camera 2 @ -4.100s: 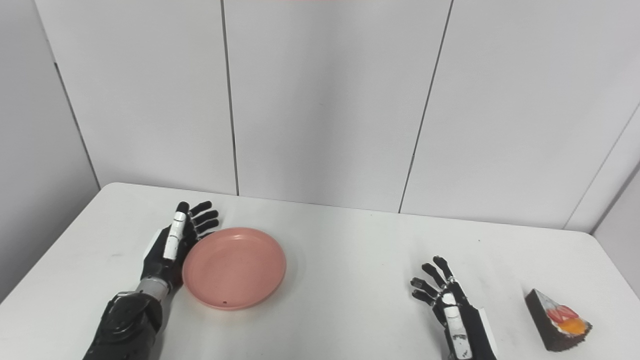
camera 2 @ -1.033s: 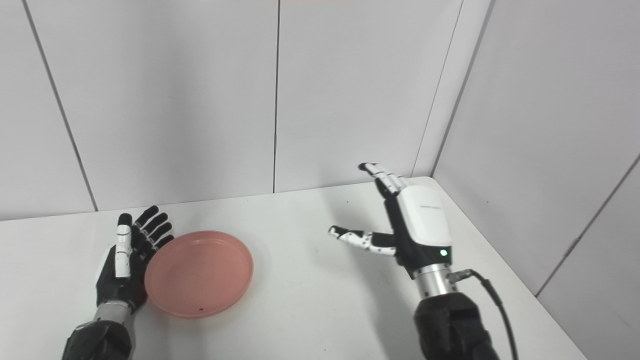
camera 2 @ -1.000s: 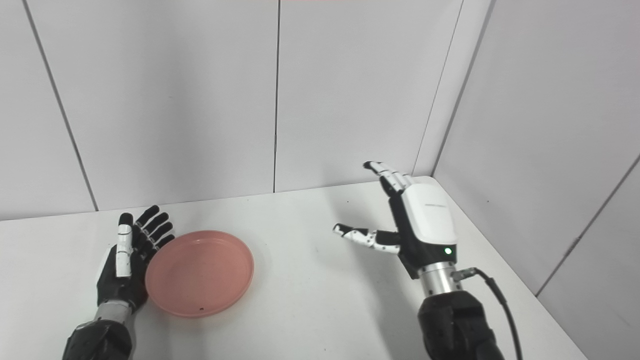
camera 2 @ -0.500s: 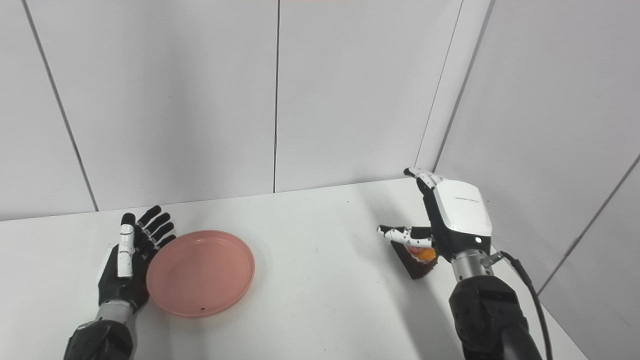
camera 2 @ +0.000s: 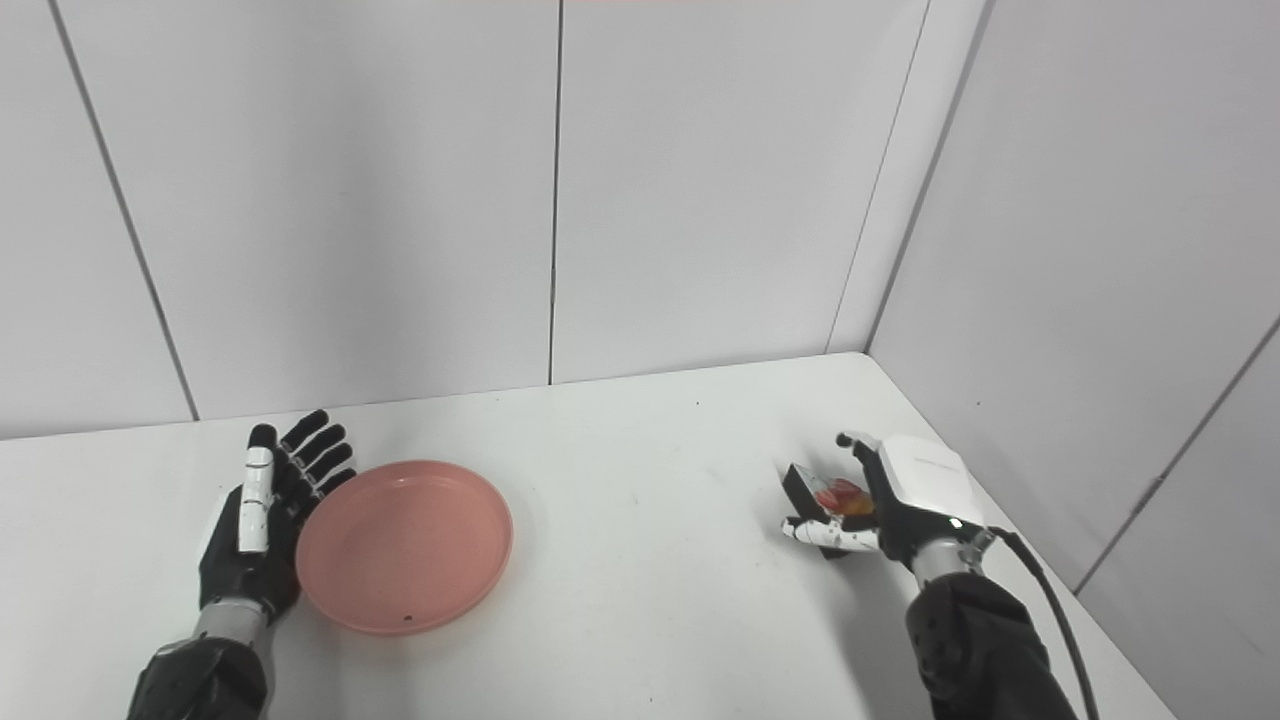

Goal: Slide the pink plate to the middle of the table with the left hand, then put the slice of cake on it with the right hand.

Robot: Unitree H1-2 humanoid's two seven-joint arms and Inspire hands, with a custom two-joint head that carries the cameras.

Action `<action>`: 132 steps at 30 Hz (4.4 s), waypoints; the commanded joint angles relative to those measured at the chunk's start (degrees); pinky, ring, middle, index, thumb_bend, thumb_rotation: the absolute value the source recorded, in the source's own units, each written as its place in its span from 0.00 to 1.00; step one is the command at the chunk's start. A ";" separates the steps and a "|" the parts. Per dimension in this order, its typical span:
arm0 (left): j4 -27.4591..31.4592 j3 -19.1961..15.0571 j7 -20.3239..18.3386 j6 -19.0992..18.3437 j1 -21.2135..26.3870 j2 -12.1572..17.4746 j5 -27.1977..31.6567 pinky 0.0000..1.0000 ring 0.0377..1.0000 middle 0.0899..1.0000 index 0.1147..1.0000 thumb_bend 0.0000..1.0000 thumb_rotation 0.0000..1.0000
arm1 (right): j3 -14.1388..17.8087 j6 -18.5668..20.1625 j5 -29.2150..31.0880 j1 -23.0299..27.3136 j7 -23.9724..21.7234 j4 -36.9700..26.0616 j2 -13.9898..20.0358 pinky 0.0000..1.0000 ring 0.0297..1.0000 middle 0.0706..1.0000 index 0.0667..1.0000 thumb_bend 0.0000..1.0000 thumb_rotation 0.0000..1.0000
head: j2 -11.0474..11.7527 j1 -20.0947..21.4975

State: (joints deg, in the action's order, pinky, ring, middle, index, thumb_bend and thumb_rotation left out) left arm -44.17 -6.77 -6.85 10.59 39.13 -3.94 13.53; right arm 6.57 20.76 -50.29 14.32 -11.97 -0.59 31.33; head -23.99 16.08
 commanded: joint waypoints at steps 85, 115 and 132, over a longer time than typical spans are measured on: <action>-6.40 1.01 0.65 -3.19 -1.62 -0.66 -1.82 0.76 0.81 0.77 0.75 0.71 0.89 | -8.74 -10.24 11.51 6.26 17.54 -8.81 -1.97 0.27 0.33 0.40 0.58 0.80 0.15 | -0.56 -2.86; -17.62 1.30 3.72 5.05 3.27 -6.30 -3.80 0.74 0.79 0.77 0.72 0.72 0.88 | -19.72 -22.74 12.58 19.98 11.80 4.06 -10.14 0.26 0.31 0.41 0.56 0.77 0.16 | 0.14 -20.12; -17.09 1.03 3.77 4.59 2.82 -6.60 -3.92 0.76 0.79 0.75 0.71 0.68 0.87 | -23.82 -23.14 9.91 21.31 10.77 9.66 -13.76 0.27 0.33 0.41 0.56 0.77 0.09 | -0.03 -19.26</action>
State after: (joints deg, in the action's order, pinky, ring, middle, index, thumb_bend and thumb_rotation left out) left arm -58.48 -5.83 -4.69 19.58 45.89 -9.75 10.02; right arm -17.54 -0.50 -40.34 33.13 -2.10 9.98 17.62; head -23.99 -3.16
